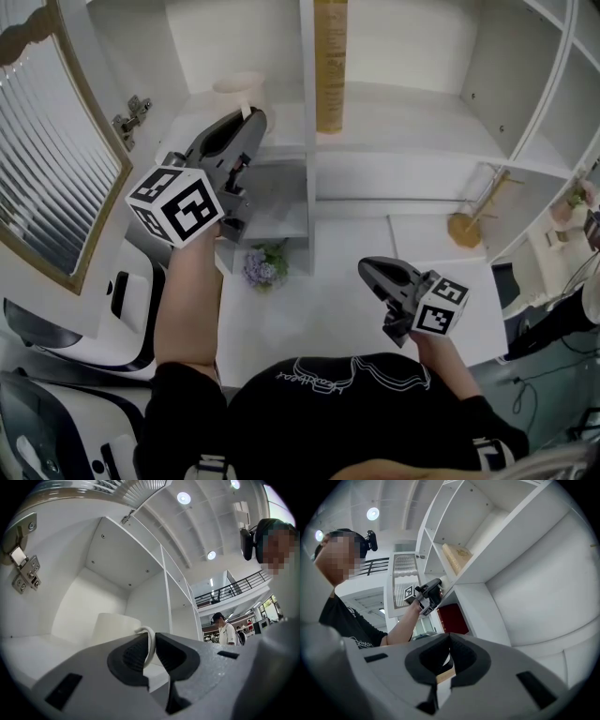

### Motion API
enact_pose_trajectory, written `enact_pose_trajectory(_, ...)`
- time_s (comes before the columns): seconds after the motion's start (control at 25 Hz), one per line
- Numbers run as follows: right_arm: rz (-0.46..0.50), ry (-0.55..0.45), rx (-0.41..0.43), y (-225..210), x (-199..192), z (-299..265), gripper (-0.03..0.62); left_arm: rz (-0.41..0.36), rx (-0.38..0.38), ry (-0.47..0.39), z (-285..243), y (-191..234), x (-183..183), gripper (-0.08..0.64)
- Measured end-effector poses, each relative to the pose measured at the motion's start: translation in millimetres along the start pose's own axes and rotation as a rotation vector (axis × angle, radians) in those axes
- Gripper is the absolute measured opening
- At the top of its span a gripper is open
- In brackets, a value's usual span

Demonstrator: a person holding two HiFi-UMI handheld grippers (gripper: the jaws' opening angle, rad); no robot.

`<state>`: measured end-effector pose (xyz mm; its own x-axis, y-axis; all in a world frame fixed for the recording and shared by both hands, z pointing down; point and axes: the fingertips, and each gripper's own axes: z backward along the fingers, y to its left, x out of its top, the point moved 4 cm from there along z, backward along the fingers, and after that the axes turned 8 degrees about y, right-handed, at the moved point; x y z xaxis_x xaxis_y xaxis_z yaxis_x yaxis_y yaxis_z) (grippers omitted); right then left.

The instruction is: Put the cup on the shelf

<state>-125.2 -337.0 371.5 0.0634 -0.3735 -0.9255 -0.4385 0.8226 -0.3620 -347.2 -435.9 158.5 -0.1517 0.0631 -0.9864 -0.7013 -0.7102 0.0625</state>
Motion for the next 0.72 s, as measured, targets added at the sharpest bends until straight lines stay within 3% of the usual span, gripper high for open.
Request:
enact_pose_trajectory(0.2,-0.005,0.005,0.000,-0.4,-1.6,0.9,0.006,-0.046,0.029,-0.001,2.7,0.8,-0.3,0.045)
enact_pose_trajectory(0.56,0.008,0.015,0.019,7.0,-1.1,-1.0,0.006,-0.087,0.114,-0.032,20.9,-2.3,0.1,0.177)
enact_pose_trajectory(0.72,0.112,0.054,0.047,21.8,0.6,-3.3,0.006,-0.069,0.145,-0.042,40.2,-11.4,-5.5,0.181)
